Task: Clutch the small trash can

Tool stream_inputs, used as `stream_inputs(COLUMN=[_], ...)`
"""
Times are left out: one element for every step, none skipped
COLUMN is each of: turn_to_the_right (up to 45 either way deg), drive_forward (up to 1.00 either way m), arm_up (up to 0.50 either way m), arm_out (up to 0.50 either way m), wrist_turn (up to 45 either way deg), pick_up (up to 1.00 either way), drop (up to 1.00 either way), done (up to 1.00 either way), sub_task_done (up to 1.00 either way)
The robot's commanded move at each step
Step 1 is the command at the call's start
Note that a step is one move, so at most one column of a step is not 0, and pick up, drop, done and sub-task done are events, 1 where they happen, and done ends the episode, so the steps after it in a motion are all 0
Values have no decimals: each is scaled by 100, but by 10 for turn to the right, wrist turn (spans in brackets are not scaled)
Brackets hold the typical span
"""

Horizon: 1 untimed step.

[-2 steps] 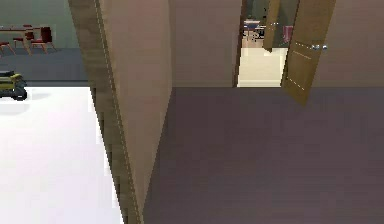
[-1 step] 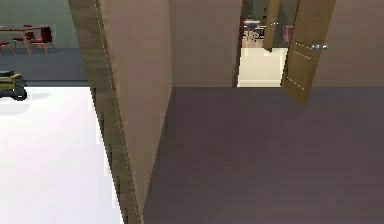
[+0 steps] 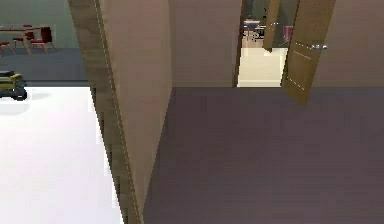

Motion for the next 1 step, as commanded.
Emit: stream_inputs(turn_to_the_right=[0], drive_forward=[0], arm_up=[-30], arm_out=[0], wrist_turn=[0], pick_up=[0], drop=[0], done=[0], sub_task_done=[0])
